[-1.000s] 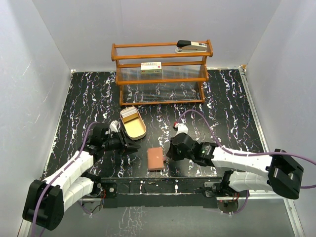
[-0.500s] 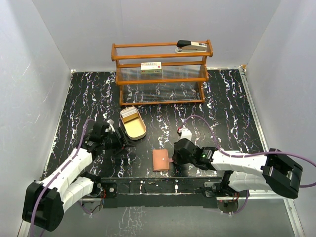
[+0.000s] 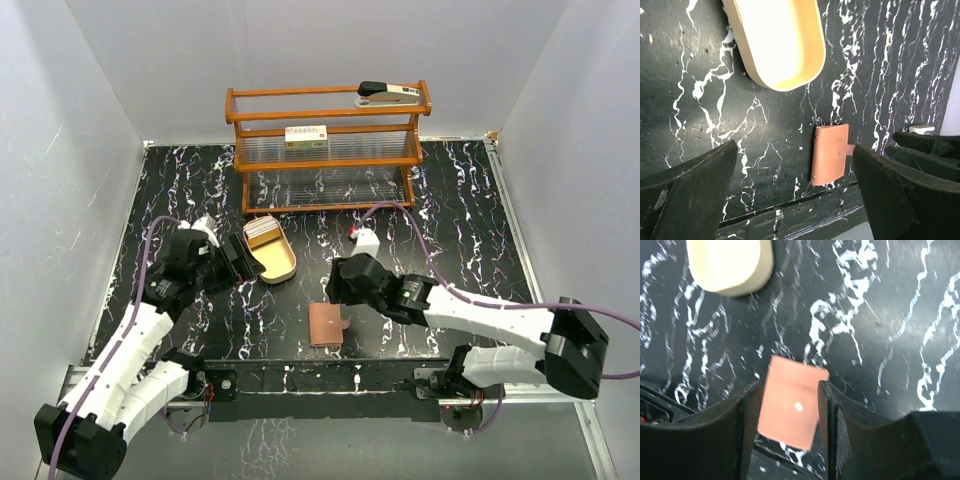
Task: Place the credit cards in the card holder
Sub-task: Place the card holder at the center of the board, then move the storage box to the center of the board.
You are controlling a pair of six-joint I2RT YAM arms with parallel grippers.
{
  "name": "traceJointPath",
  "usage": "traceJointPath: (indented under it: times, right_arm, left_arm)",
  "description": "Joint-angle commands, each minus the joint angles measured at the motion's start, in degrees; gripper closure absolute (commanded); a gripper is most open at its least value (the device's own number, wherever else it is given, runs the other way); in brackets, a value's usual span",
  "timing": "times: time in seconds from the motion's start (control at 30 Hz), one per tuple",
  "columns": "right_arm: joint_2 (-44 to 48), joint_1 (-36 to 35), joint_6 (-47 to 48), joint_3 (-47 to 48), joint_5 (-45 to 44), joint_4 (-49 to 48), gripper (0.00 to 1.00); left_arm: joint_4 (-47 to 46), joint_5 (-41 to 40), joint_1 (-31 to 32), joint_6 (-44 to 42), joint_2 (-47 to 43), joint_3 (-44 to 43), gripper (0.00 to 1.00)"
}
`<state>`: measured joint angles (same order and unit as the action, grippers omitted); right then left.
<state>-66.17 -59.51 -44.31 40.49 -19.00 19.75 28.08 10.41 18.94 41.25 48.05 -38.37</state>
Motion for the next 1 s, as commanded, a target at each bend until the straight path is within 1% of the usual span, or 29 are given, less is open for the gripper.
traceJointPath:
  times: [0.0,0.07,0.17,0.3,0.37,0.43,0.57,0.63,0.73,0.8,0.9,0.97]
  right_arm:
    - [-7.57,0.10,4.64,9.92,-3.00,-3.88,0.52]
    - [-12.80,0.09,6.92,14.52,-3.29,-4.43,0.51]
    - [-20.63,0.22,9.88,21.12,-3.94,-5.03,0.50]
    - [-31.73,0.94,12.53,30.87,-4.10,-3.59,0.50]
    - [-37.81,1.49,13.16,35.43,-4.89,-2.80,0.50]
    - [-41.58,2.02,13.60,38.24,-5.81,-2.79,0.51]
    - [-47.56,2.63,14.37,43.41,-8.56,-1.17,0.53]
    - [-49.59,3.30,14.89,44.86,-7.12,-1.20,0.56]
    - [-51.60,3.98,15.31,46.28,-5.88,-0.81,0.62]
    - [-52.21,4.13,15.20,46.76,-5.87,-0.26,0.68]
    - [-52.26,4.42,14.81,46.80,-5.84,-0.03,0.75]
    - [-52.06,4.48,14.65,46.62,-5.87,0.11,0.79]
  left_arm:
    - [4.96,-3.47,-0.22,-4.75,-3.06,-4.48,0.01]
    - [6.23,-3.73,-0.22,-6.63,-4.04,-5.94,0.01]
    - [8.72,-6.71,-0.17,-8.19,-6.63,-7.58,0.01]
    - [9.15,-11.81,-0.22,-8.47,-12.75,-6.64,0.01]
    - [8.59,-12.83,-0.22,-7.98,-15.55,-5.81,0.01]
    - [7.73,-12.43,-0.22,-8.04,-17.57,-5.11,0.04]
    - [8.37,-12.96,-0.22,-8.04,-18.69,-5.35,0.04]
    - [8.58,-12.95,-0.17,-8.02,-18.78,-5.46,0.04]
    - [7.80,-12.19,-0.22,-8.19,-19.05,-4.85,0.09]
    - [7.38,-12.34,-0.21,-8.06,-18.79,-4.58,0.13]
    - [7.81,-12.91,-0.22,-7.46,-17.53,-4.57,0.24]
    - [6.95,-10.97,-0.22,-7.40,-15.72,-4.35,0.32]
